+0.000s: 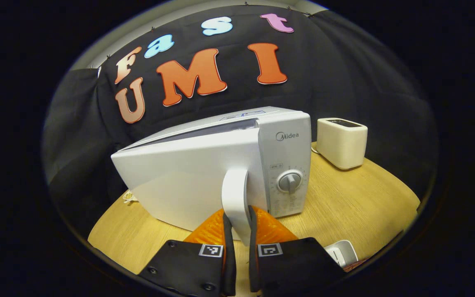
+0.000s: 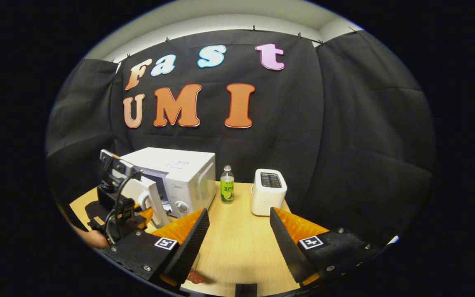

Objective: Open the microwave oven with the left hand, put the food in, and close the microwave oven.

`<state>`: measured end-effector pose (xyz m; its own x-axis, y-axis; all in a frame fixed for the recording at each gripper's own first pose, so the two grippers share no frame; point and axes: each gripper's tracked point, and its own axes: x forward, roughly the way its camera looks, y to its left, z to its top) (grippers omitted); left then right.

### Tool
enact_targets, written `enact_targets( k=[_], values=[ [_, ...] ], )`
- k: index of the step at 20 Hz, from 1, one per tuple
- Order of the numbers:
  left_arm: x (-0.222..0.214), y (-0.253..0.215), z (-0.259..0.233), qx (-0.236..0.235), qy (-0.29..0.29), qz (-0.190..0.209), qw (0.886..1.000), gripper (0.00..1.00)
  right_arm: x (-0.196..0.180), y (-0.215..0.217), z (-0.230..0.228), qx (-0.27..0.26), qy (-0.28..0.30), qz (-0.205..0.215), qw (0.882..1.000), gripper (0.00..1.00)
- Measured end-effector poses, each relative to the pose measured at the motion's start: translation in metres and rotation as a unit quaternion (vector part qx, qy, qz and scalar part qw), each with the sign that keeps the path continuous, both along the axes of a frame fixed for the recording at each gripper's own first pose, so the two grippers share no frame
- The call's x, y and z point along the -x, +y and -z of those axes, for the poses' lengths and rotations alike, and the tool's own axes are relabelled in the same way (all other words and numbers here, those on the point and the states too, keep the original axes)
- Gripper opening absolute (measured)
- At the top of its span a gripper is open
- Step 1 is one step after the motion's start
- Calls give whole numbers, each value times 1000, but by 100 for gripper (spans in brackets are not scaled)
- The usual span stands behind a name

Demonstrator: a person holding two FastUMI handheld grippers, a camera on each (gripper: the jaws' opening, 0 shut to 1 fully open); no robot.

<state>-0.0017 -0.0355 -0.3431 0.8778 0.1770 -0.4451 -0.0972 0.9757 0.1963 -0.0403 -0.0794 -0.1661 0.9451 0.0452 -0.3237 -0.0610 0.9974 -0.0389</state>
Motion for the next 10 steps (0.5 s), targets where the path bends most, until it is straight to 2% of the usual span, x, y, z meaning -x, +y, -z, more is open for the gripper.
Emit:
enact_targets(
  k=[7,10],
  values=[
    [94,59,-13,-18,24,-41,999,16,-6,35,35,-24,33,-39,998,92],
    [126,92,-17,-25,32,-49,998,16,-3,50,38,-21,35,-34,999,92]
  ],
)
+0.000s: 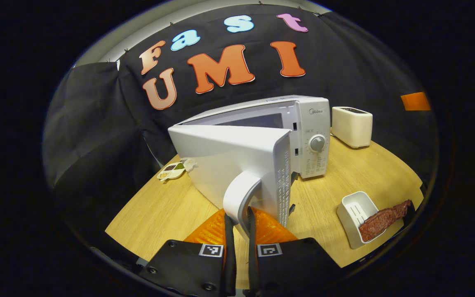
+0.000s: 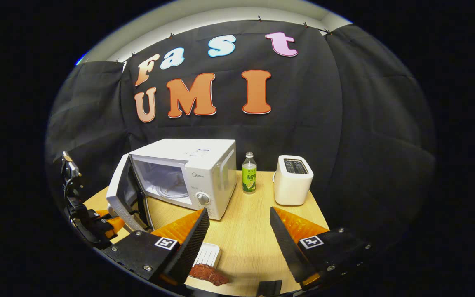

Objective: Open the microwave oven with the left hand, put the food in, and close the microwave oven.

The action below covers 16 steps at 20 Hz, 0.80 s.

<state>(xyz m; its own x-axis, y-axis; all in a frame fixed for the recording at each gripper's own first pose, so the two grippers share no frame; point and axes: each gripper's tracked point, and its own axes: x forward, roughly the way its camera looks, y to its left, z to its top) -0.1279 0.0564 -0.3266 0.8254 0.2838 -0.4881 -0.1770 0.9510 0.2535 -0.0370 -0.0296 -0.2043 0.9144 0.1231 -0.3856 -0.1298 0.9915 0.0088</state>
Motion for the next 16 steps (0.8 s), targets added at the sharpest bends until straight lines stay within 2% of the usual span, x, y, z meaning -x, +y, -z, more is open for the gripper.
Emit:
enact_targets(
  k=[4,5,7,8,9,15,16],
  values=[
    [25,28,-3,0,3,33,999,16,10,18,8,14,4,40,999,92],
    [30,34,-3,-3,7,47,999,11,13,24,10,14,11,54,998,92],
    [40,52,-3,1,13,68,998,11,20,40,6,9,11,77,997,92],
    [46,61,-5,1,13,77,997,16,25,48,6,11,10,85,996,92],
    [51,70,-5,1,15,85,996,16,29,55,8,16,13,91,996,92],
    [78,136,-6,19,26,99,995,15,54,92,13,29,23,125,991,92],
    [79,144,-5,25,30,105,994,10,58,97,15,32,26,129,991,92]
  ],
)
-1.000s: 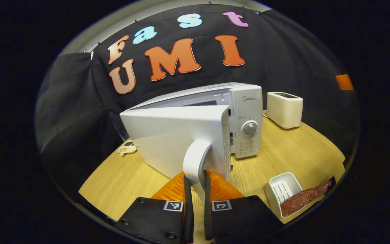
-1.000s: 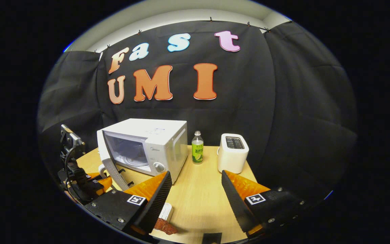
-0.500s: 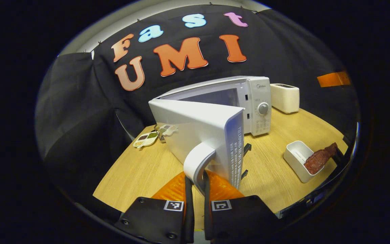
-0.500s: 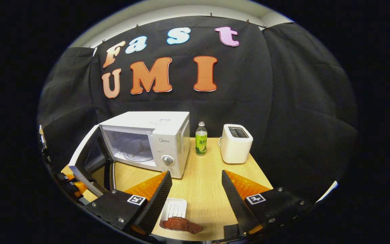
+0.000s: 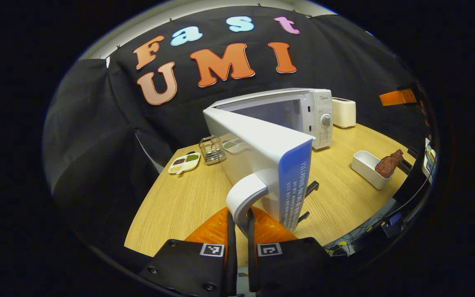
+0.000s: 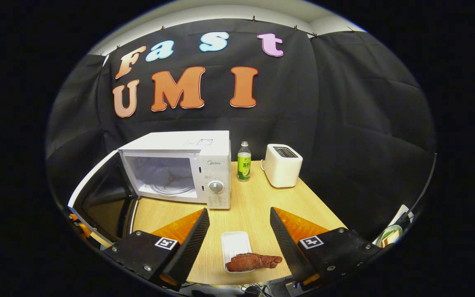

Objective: Open the microwave oven with the left hand, put the food in, and close the microwave oven.

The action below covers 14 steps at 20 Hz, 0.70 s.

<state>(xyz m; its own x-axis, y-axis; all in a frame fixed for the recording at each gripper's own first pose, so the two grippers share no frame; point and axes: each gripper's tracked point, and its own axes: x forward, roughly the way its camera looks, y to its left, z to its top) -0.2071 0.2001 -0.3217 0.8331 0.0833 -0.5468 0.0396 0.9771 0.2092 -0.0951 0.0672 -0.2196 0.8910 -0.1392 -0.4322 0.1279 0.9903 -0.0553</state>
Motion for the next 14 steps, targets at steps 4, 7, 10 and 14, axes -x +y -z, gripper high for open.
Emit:
enact_targets(
  k=[4,7,10,14],
  values=[
    [5,30,1,28,11,25,999,21,12,13,0,10,7,12,1000,92],
    [9,53,0,48,16,25,998,32,14,21,0,18,14,2,1000,92],
    [12,68,1,63,21,14,998,45,14,22,1,23,21,-2,1000,92],
    [17,86,1,89,25,-11,996,77,15,18,12,12,36,12,999,92]
  ],
)
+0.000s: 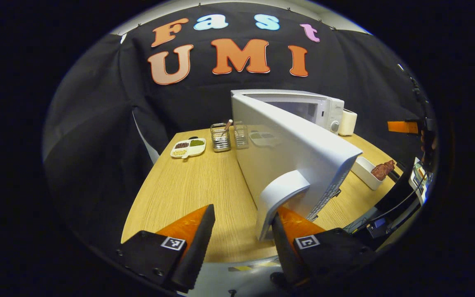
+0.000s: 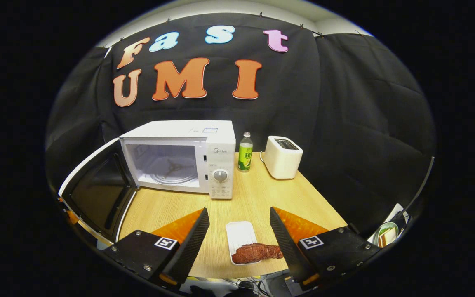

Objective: Open the microwave oven with the left hand, put the food in, and close the microwave oven.

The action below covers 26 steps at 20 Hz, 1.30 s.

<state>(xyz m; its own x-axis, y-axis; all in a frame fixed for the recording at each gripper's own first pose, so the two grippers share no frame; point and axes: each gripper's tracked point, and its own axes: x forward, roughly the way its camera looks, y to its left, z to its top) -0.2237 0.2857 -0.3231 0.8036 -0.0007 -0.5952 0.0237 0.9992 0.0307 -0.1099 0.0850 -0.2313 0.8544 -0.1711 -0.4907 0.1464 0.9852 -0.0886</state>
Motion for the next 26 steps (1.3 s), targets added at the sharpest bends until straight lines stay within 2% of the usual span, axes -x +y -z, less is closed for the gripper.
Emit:
enact_targets(
  k=[4,5,6,9,12,15,18,22,23,24,26],
  values=[
    [6,18,0,4,10,-3,1000,89,6,-14,9,-1,12,22,1000,92],
    [9,23,-1,4,13,-3,1000,89,6,-18,11,0,16,28,999,92],
    [13,27,-1,1,18,-4,1000,99,8,-21,14,0,20,34,999,92],
    [25,53,3,-39,26,-13,999,99,11,-27,21,2,29,45,999,92],
    [33,78,12,-45,41,-53,997,99,17,-29,31,-7,44,56,997,92],
    [31,102,5,-65,26,-83,994,99,21,-38,42,-17,58,71,996,92],
    [34,119,3,-66,31,-106,992,99,27,-61,49,-24,64,94,993,92],
    [42,153,-29,-105,4,-155,982,99,31,-86,66,-40,86,106,990,92],
    [40,157,-37,-101,-2,-172,980,91,33,-90,73,-48,96,107,988,92],
    [37,160,-42,-96,-10,-186,978,99,36,-90,81,-60,106,107,987,92],
    [29,157,-52,-88,-25,-206,974,99,39,-91,100,-93,122,114,982,91]
  ],
)
